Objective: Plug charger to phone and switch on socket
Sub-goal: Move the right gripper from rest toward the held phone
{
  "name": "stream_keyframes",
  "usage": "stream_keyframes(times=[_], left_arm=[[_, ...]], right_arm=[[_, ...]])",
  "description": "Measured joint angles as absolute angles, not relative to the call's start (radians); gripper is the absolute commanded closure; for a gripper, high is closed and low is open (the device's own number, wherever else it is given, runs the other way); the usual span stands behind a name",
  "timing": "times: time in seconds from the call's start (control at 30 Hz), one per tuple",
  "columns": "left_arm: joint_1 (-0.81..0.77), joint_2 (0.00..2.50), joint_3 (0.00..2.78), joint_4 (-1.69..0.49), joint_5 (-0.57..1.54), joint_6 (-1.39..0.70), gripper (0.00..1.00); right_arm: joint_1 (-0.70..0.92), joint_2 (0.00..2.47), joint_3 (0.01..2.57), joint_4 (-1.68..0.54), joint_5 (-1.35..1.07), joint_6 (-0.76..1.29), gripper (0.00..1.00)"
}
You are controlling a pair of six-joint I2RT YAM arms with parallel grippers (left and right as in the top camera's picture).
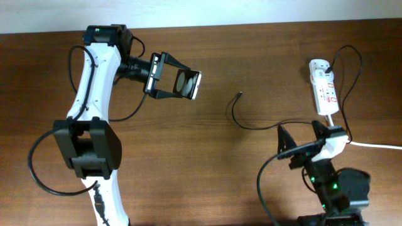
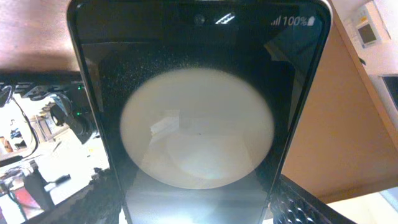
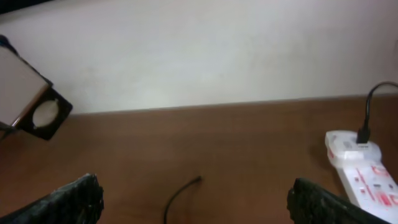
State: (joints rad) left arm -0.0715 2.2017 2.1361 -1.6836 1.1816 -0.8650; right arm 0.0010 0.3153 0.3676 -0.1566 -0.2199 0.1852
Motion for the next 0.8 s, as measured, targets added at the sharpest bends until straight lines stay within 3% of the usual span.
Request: stream_keyframes(times=[0.37,0.63,0.8], left_arm=[[-0.072,2.202,2.138,-1.684,1.182,-0.865,1.0],[-0.072,2.202,2.138,-1.684,1.182,-0.865,1.0],[-0.072,2.202,2.138,-1.684,1.183,-0.865,1.0]], right_arm=[[-0.024,0.752,0.76,-0.461,-0.333,0.188,0.01],[-0.373,1.039,0.896,-0.624,-0.803,0.182,0.01],[-0.389,1.122,0.985,-0.749,-0.9,0.098,0.01]])
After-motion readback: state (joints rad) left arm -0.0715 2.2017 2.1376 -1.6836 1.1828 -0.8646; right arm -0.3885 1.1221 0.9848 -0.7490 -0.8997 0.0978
